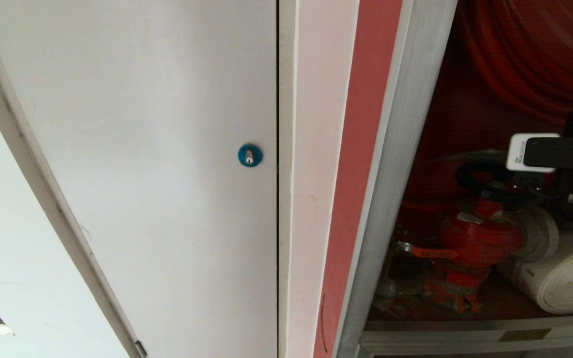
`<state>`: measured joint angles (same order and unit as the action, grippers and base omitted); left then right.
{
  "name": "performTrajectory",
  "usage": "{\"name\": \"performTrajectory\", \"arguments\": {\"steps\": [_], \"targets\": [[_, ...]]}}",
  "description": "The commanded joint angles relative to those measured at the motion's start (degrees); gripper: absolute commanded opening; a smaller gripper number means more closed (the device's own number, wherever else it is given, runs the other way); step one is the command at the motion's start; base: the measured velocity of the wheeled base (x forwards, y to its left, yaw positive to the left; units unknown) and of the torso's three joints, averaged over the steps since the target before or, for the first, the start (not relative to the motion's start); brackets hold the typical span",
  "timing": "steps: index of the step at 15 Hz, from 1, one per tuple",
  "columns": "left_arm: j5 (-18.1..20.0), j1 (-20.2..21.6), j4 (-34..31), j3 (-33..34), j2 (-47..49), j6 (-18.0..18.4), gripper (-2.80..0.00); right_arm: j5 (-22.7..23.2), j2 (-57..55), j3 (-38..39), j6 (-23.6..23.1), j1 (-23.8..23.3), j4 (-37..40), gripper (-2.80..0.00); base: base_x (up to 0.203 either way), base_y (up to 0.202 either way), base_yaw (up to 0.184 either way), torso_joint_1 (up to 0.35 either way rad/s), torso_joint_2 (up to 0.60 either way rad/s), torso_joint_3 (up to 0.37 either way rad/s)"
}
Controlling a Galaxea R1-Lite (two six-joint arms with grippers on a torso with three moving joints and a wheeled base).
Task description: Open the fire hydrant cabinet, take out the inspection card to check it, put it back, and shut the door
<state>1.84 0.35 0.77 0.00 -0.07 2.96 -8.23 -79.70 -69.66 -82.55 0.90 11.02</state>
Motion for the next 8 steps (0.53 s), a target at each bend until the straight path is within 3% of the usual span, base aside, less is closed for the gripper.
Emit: {"name": "performTrajectory", "arguments": {"steps": [1, 8], "targets": [[0.0, 0.1, 0.0, 0.4, 0.0, 0.0, -2.8, 0.0, 0.0, 0.1, -0.7, 0.1, 0.1, -2.8, 0.0, 0.0, 0.0, 0.0, 0.0, 0.0], [0.0, 0.0, 0.0, 0.4, 0.0, -0.1, -2.8, 0.8, -0.4, 1.2, -0.9, 0.2, -2.8, -2.8, 0.0, 0.0, 0.0, 0.0, 0.0, 0.0]]}}
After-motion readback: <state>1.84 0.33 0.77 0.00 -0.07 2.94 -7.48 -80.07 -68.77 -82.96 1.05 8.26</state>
